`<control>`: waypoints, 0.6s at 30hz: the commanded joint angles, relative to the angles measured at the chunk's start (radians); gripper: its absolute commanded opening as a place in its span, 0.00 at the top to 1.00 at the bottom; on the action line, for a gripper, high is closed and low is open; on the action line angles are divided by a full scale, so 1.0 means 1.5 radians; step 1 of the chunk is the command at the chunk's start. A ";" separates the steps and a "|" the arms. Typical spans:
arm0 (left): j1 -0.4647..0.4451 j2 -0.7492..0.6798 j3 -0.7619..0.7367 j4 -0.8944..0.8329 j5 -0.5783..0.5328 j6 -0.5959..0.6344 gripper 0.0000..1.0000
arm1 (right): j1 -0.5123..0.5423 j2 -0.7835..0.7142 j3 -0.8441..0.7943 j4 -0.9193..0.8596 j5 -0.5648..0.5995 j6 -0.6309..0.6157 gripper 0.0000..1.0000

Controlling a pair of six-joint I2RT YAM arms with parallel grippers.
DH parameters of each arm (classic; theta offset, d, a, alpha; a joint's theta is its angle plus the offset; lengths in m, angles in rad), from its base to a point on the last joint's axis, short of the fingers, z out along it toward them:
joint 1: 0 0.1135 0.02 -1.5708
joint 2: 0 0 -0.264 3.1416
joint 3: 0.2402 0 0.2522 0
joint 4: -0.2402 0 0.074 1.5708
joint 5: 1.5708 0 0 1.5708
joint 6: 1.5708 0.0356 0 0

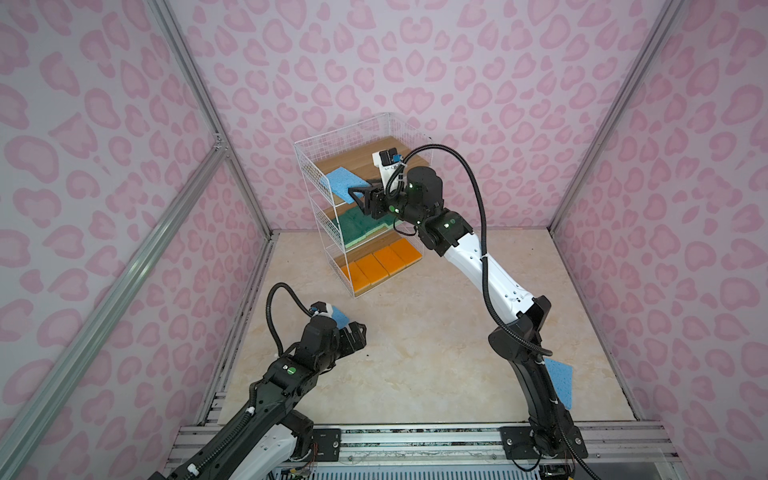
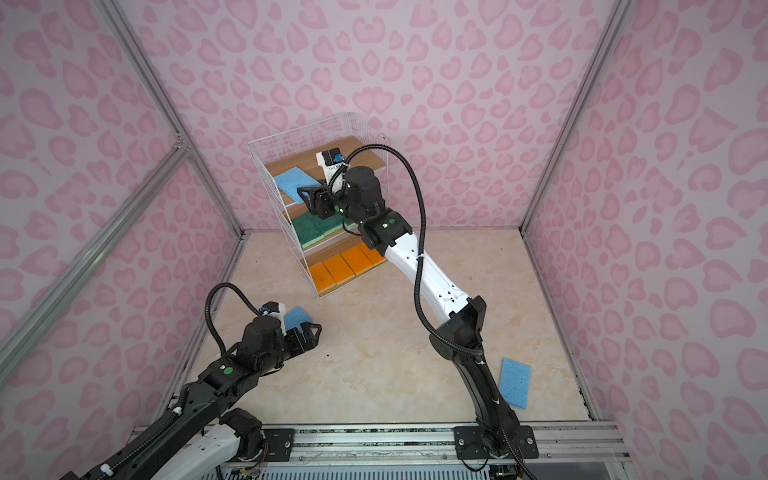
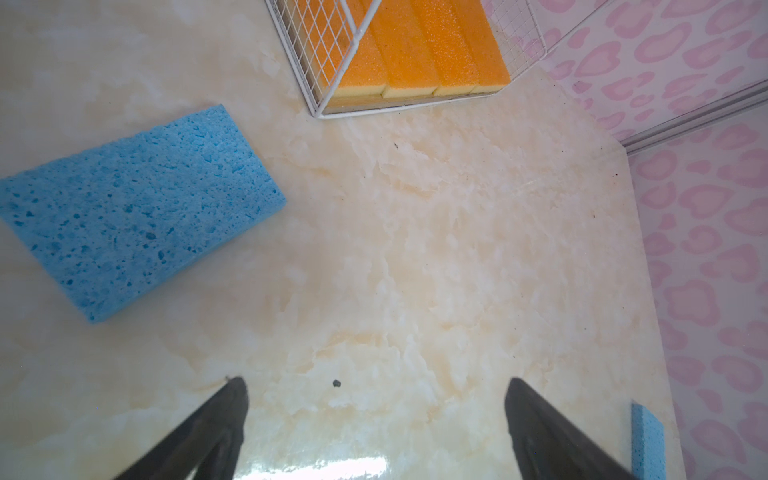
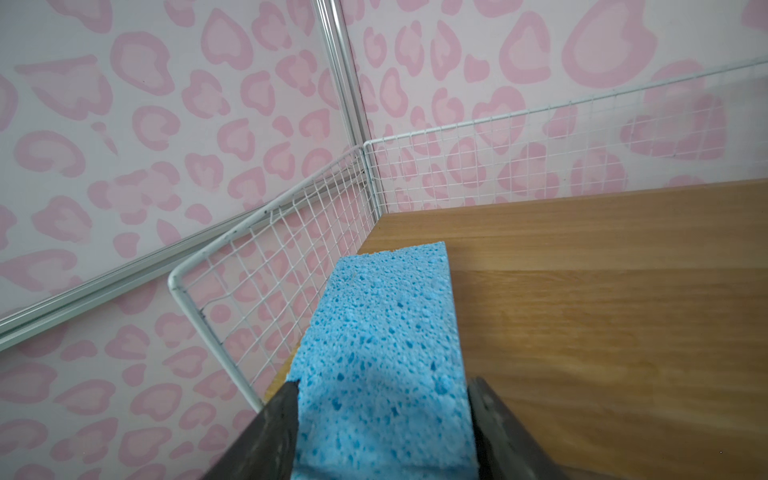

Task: Place and organize the cleaning sponges onto the shelf
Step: 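Lower the blue sponge onto the top shelf near its far corner, then open right gripper and withdraw it from the top shelf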

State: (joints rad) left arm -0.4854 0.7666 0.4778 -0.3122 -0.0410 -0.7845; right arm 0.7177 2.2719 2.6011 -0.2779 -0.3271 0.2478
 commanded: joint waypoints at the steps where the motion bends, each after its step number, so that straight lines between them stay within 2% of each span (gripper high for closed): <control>1: 0.000 -0.006 -0.001 -0.001 -0.006 -0.004 0.03 | 0.002 0.009 0.002 0.007 -0.033 0.028 0.34; 11: 0.000 -0.007 0.016 -0.040 -0.042 0.000 0.03 | 0.001 0.015 -0.004 0.024 -0.038 0.057 0.23; 18: 0.013 0.007 0.018 -0.082 -0.090 0.000 0.03 | -0.001 -0.068 -0.063 0.032 -0.021 0.043 0.14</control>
State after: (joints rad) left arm -0.4763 0.7700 0.4992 -0.3912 -0.1223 -0.7845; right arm 0.7170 2.2059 2.5389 -0.2386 -0.3695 0.3214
